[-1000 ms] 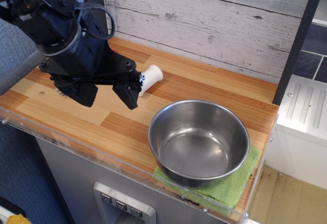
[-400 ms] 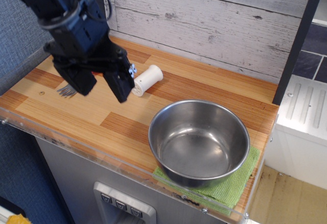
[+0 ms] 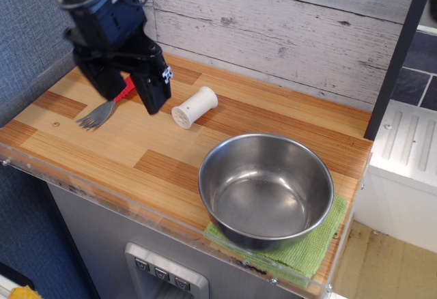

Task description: Put the salt behind the bowl

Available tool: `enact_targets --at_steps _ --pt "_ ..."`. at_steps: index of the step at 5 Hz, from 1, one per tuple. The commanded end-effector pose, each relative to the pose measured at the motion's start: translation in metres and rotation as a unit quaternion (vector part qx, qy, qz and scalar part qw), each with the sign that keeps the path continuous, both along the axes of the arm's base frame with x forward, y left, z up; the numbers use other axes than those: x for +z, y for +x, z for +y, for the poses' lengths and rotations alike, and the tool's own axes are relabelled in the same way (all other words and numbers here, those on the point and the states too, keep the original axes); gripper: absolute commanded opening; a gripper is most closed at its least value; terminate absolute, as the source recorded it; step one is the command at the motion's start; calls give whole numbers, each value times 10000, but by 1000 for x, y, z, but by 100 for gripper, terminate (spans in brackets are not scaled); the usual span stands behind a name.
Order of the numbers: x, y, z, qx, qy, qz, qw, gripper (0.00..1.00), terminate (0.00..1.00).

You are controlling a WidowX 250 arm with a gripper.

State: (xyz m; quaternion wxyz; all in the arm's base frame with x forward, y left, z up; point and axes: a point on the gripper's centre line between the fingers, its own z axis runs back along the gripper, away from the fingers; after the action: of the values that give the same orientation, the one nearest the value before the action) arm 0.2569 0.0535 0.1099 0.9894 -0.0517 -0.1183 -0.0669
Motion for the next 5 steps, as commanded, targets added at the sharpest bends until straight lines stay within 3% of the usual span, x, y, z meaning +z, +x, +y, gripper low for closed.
enact_targets --at_steps 1,2,5 --pt "11 41 1 -733 763 -293 9940 100 0" --pt "1 59 -2 -836 1030 -268 9908 100 0" --pt "-44 91 6 -559 1134 -67 9920 100 0"
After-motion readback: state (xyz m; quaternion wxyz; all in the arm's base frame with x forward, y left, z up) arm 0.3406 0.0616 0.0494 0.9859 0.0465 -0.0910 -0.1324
